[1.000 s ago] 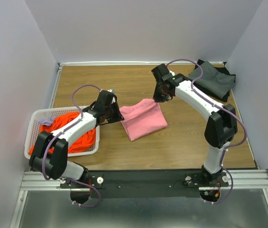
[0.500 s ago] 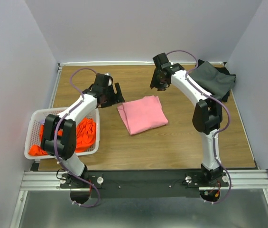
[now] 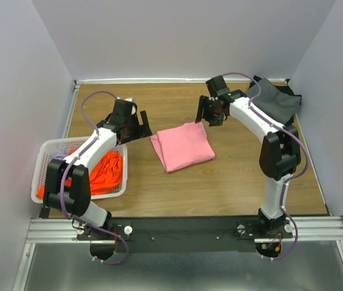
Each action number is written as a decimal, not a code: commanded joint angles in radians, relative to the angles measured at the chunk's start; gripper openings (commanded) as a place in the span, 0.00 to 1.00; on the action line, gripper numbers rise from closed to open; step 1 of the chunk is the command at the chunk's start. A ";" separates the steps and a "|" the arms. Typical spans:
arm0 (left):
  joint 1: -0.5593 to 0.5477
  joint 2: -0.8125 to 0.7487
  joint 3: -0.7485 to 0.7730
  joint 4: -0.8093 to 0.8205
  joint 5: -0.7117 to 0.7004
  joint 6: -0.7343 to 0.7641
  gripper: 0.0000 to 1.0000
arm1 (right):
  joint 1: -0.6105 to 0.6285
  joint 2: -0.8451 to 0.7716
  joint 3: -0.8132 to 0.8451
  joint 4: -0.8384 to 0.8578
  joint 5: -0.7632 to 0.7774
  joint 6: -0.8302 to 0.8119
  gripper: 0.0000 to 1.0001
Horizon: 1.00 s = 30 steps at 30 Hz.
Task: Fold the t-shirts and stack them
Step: Neatly place the folded tshirt to the corner
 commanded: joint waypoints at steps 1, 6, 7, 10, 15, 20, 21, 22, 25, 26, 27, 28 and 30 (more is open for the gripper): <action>-0.012 -0.074 -0.108 0.039 0.043 -0.020 0.95 | -0.014 -0.088 -0.165 0.091 -0.127 -0.036 0.72; -0.025 -0.101 -0.226 0.131 0.110 -0.031 0.95 | -0.056 -0.158 -0.334 0.214 -0.265 -0.071 0.72; -0.029 -0.099 -0.249 0.144 0.130 -0.036 0.94 | -0.070 -0.161 -0.343 0.227 -0.302 -0.080 0.72; -0.040 -0.088 -0.264 0.181 0.139 -0.039 0.94 | -0.099 -0.161 -0.372 0.249 -0.357 -0.109 0.72; -0.065 -0.035 -0.238 0.198 0.149 -0.031 0.95 | -0.169 -0.154 -0.405 0.284 -0.469 -0.149 0.72; -0.086 0.031 -0.191 0.198 0.139 -0.029 0.95 | -0.209 -0.117 -0.405 0.290 -0.546 -0.210 0.72; -0.089 0.040 -0.188 0.198 0.143 -0.031 0.95 | -0.214 -0.109 -0.405 0.290 -0.557 -0.218 0.72; -0.091 0.053 -0.183 0.200 0.143 -0.031 0.95 | -0.220 -0.103 -0.406 0.292 -0.564 -0.232 0.72; -0.095 0.086 -0.174 0.203 0.144 -0.032 0.95 | -0.232 -0.073 -0.411 0.293 -0.589 -0.253 0.72; -0.097 0.102 -0.169 0.203 0.146 -0.036 0.95 | -0.235 -0.065 -0.411 0.295 -0.593 -0.258 0.72; -0.097 0.109 -0.169 0.204 0.144 -0.039 0.95 | -0.237 -0.059 -0.409 0.295 -0.606 -0.264 0.71; -0.098 0.116 -0.168 0.209 0.147 -0.040 0.95 | -0.237 -0.043 -0.411 0.296 -0.610 -0.272 0.71; -0.098 0.136 -0.166 0.224 0.158 -0.049 0.95 | -0.238 -0.023 -0.408 0.298 -0.626 -0.284 0.71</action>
